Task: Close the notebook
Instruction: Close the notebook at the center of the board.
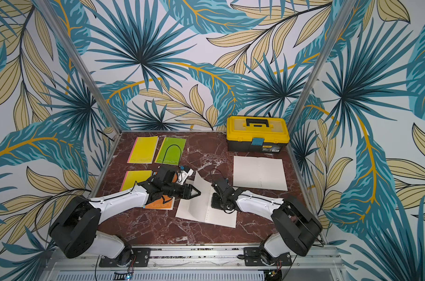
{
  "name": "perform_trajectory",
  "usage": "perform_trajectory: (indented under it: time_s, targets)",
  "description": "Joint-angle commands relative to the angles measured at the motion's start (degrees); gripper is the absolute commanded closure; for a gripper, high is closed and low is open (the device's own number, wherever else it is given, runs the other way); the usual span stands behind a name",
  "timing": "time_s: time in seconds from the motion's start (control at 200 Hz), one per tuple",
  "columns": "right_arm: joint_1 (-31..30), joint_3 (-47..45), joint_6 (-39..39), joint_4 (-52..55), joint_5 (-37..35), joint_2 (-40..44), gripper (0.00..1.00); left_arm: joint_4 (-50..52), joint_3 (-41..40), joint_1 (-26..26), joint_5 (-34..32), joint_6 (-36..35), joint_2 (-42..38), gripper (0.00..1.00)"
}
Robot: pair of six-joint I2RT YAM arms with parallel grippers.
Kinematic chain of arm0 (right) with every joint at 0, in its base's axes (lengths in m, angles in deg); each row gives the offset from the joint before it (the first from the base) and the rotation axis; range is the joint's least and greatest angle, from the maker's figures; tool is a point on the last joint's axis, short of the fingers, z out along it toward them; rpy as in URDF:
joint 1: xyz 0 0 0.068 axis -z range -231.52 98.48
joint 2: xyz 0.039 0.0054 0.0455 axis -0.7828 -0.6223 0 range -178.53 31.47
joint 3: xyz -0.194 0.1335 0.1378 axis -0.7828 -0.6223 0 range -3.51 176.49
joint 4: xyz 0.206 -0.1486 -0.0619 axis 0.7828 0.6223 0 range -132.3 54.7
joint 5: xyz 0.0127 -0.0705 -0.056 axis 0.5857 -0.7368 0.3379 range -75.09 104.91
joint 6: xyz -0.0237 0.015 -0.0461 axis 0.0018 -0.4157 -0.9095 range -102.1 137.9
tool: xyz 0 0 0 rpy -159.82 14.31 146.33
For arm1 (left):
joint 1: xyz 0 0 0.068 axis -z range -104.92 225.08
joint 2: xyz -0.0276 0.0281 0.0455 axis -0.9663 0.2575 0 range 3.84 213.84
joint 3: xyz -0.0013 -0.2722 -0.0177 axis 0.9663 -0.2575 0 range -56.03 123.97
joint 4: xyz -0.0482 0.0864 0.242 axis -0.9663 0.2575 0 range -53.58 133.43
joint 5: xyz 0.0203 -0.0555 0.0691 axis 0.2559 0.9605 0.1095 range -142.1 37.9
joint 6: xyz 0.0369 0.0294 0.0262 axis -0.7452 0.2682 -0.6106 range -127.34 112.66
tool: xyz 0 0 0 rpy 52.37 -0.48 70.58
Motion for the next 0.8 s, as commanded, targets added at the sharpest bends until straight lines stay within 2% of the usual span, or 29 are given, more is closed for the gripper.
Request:
perform_trajectory:
  time_s: [0.0,0.13,0.466,0.791]
  targets:
    - [0.4,-1.0,-0.7,5.4,-2.6,2.9,0.84,0.7,2.8,0.9,1.5,-1.3,1.1,0.49]
    - [2.0,-1.5,-0.4,9.4,-4.9,7.3,0.82,0.4,4.5,1.8,1.7,-1.2,2.4,0.49]
    - [7.6,-3.0,-2.3,16.6,-5.7,17.8,0.79,-0.9,6.5,4.2,2.2,-0.6,6.6,0.49]
    - [8.3,-4.3,-2.4,13.9,-3.1,15.0,0.79,2.1,4.7,4.3,-1.6,-1.5,4.8,0.49]
